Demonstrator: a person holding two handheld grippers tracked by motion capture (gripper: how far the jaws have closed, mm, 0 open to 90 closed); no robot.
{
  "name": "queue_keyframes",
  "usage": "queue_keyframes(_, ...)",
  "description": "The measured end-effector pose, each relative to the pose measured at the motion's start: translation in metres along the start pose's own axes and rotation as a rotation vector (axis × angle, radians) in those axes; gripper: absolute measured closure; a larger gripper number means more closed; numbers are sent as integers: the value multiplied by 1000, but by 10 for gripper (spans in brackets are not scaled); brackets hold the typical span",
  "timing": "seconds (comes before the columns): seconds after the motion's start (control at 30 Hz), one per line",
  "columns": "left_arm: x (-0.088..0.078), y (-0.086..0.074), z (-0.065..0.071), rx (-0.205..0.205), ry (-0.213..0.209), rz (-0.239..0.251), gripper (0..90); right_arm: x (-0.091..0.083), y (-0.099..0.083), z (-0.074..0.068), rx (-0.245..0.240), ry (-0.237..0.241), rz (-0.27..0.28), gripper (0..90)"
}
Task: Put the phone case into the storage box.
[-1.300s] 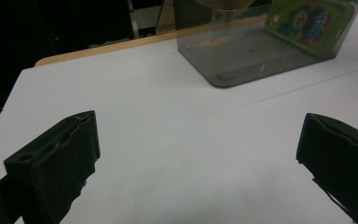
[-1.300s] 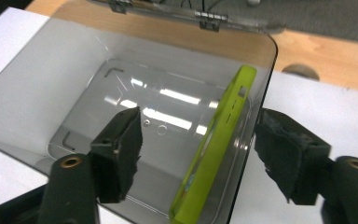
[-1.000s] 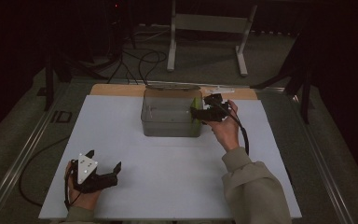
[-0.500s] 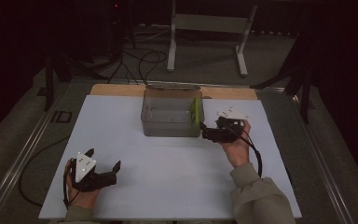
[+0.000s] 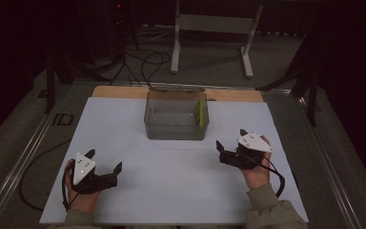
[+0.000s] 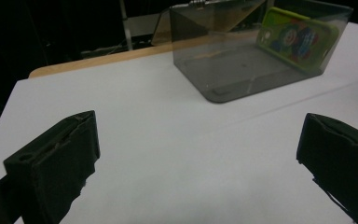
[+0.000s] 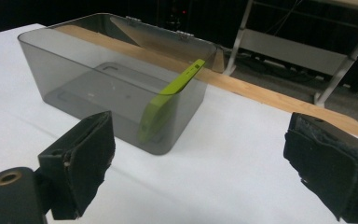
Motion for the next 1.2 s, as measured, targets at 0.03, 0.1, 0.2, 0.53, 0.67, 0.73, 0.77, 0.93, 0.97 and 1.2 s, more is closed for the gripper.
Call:
queue_keyframes(0.03,-1,1,0,2,-2,1,2,-3,-2,-1,-3,-1,3,87)
queue_keyframes(0.1,-1,2,-1,2,-3,5,3,-6,-3,0,-7,-8,7,87)
queue_keyframes(0.2,-2,4,-2,0,-14,15,3,-16,-10,4,24,-21,23,90)
queue_keyframes(0.53,-4,8,1,10,-52,49,3,-40,-45,19,87,-61,94,92)
queue_keyframes(0.67,-4,9,2,6,-57,56,2,-50,-51,21,101,-47,128,92)
queue_keyframes(0.73,-4,9,2,7,-57,62,2,-55,-52,21,113,-42,142,92)
queue_keyframes(0.77,-5,9,2,4,-58,66,2,-56,-53,21,113,-41,145,92)
queue_keyframes(0.93,-6,8,1,0,-55,80,3,-62,-57,16,115,-24,179,92)
queue_keyframes(0.97,-7,7,0,-8,-58,83,3,-62,-58,15,117,-17,182,92)
queue_keyframes(1.2,-11,5,0,-27,-41,99,3,-67,-60,9,98,-5,194,92)
Point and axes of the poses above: each handheld gripper's, and its own axes: x roughly forward along the jaws, y roughly out of its top, z roughly to its right, the point moved 8 cm from there along x, roughly forward along the jaws, and after that the axes turned 4 degrees about y, right-handed, at the moved point
